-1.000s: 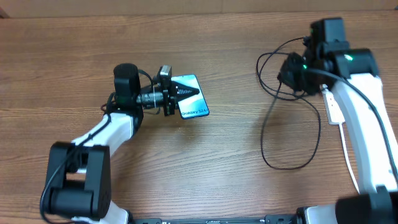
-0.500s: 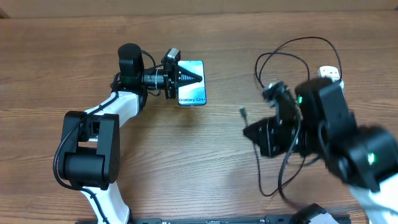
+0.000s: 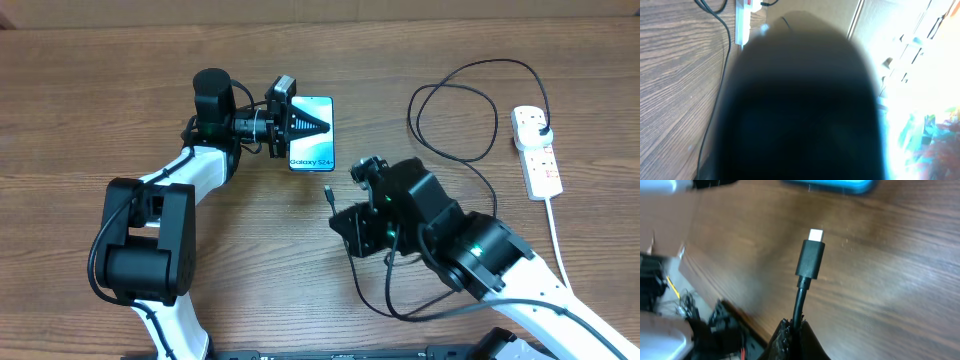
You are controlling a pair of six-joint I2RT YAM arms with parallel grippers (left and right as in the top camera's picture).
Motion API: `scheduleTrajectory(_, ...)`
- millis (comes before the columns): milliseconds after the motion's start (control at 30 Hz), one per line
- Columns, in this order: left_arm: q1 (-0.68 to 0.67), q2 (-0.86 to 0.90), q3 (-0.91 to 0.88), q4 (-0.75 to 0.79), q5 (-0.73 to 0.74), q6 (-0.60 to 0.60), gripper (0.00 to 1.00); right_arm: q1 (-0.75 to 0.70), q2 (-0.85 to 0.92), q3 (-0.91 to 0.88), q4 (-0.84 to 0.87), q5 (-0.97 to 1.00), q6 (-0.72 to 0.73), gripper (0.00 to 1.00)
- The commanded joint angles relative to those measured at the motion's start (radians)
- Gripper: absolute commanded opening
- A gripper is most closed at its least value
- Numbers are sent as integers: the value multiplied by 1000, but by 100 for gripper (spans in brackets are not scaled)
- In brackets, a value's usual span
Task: Plug charger to phone and switch on socket
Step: 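Carry the USB-C plug with the right gripper toward the phone's bottom port, then align the USB-C plug with the port and push it in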
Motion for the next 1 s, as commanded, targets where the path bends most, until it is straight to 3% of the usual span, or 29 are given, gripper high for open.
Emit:
scheduleTrajectory(0,-8,-5,27,9,0,-6,4,5,39,4,52,26,79,4)
scheduleTrajectory(467,-8,-5,27,8,-79,-6,4,6,67,4,105,78,130,4)
scheduleTrajectory(967,-10,-5,27,8,-111,-35,4,7,67,4,98,75,2,4)
